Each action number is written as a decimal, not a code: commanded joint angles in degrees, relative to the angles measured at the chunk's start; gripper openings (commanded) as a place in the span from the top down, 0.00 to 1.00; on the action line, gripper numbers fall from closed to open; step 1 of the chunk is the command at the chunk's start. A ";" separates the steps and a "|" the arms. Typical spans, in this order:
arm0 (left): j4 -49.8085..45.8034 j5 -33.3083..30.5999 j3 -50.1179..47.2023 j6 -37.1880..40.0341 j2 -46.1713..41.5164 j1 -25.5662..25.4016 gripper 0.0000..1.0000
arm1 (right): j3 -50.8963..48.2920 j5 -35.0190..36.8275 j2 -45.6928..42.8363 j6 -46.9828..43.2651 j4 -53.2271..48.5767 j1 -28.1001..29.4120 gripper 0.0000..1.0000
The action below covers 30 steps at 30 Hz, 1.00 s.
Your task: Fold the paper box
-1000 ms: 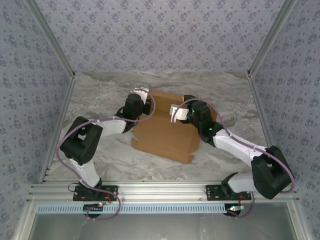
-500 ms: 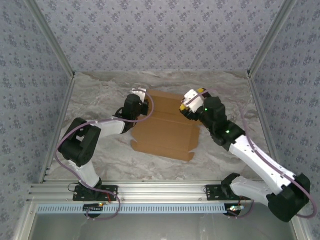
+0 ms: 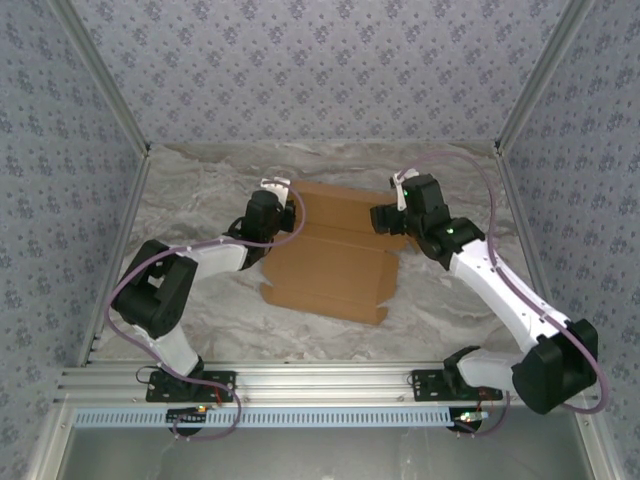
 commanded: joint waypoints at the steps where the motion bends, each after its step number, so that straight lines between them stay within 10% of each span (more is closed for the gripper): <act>1: 1.38 -0.34 -0.21 -1.25 -2.00 0.11 1.00 | 3.08 -2.90 1.99 6.02 -0.80 -1.96 0.15; 16: 1.52 0.35 0.20 -1.32 -1.57 0.07 1.00 | -0.03 -16.08 6.90 17.12 7.80 -4.09 0.19; 30: 1.78 0.30 -0.07 -1.24 -1.76 -0.31 1.00 | -7.35 -13.87 6.69 35.58 22.19 -3.83 0.34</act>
